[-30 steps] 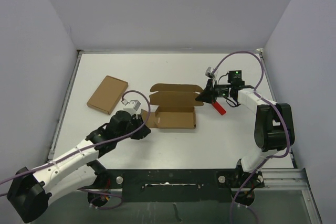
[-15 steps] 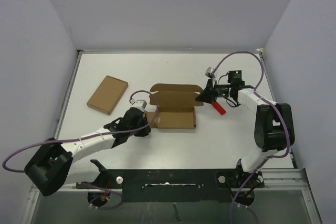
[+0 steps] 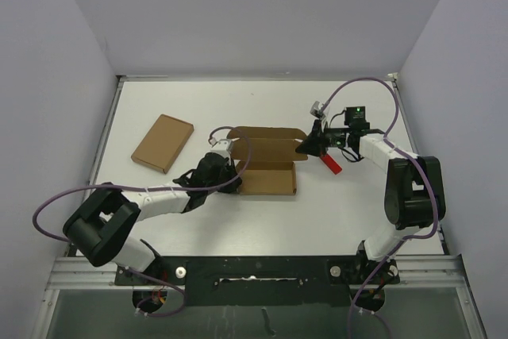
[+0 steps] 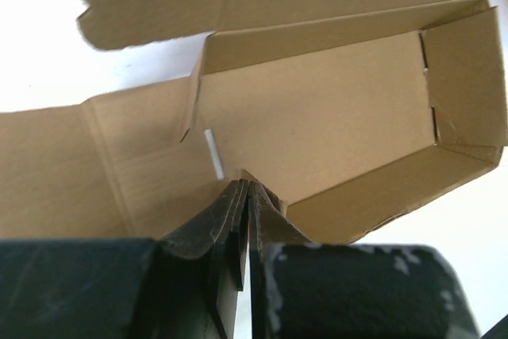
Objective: Fold the paper box
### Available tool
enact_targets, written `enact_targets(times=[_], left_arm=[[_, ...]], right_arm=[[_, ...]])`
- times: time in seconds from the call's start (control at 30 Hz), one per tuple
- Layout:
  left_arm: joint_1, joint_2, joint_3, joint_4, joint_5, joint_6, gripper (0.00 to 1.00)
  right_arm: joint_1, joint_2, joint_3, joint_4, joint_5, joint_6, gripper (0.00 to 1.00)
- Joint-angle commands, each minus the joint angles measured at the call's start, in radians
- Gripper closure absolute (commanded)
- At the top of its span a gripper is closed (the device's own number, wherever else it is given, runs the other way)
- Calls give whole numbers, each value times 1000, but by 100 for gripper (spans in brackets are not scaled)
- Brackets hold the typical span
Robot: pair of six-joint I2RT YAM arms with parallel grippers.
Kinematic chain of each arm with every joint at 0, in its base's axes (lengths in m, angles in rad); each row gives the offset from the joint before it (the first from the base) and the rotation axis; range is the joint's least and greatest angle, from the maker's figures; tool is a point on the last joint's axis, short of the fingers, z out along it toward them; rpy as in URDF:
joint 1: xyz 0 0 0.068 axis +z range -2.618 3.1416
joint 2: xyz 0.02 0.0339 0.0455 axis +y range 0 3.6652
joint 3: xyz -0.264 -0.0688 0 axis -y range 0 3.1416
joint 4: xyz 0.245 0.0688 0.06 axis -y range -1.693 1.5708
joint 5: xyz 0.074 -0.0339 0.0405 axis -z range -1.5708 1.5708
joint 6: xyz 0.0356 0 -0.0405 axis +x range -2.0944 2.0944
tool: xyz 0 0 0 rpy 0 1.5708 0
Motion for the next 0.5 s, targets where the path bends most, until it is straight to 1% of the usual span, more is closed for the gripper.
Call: enact_targets(times=[0.0,0.17,0.3,0.4,0.47], left_arm=[[4,43,48,151,83,55,97],[6,51,24,207,211,129,98],[12,69,22,213,294,175,99],[19,84,23,214,319,188,99],[22,79,24,214,306,189,99]], right_arm=[[-3,-16,9,24,-33,6,100],[-3,-14,10,24,-34,6,100],[-3,-13,11,25,-34,8,100],[-3,-15,10,24,-33,8,100],[-3,-16,10,24,-32,8,100]])
